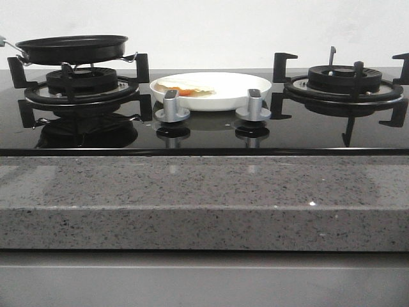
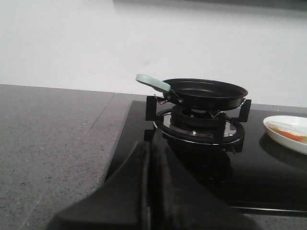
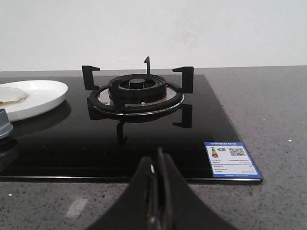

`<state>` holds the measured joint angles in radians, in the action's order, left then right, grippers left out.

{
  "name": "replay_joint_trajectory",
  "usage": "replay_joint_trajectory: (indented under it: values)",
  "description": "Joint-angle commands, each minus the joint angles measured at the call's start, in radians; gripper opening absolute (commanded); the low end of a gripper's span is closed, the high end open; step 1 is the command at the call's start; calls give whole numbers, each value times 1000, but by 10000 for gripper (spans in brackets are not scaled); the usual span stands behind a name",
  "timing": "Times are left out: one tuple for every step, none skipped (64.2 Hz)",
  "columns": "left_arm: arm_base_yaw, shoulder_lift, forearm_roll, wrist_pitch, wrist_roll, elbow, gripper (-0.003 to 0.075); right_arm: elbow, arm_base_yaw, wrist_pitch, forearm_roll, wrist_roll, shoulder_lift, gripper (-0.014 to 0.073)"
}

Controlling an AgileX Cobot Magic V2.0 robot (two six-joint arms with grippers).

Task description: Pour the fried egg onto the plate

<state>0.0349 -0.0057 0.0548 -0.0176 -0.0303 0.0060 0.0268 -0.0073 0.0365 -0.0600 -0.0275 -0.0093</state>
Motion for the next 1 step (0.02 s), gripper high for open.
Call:
replay_joint_trajectory:
  values:
    - [2, -18, 8, -85, -1, 4, -19, -4, -7, -87, 10, -1, -20, -67]
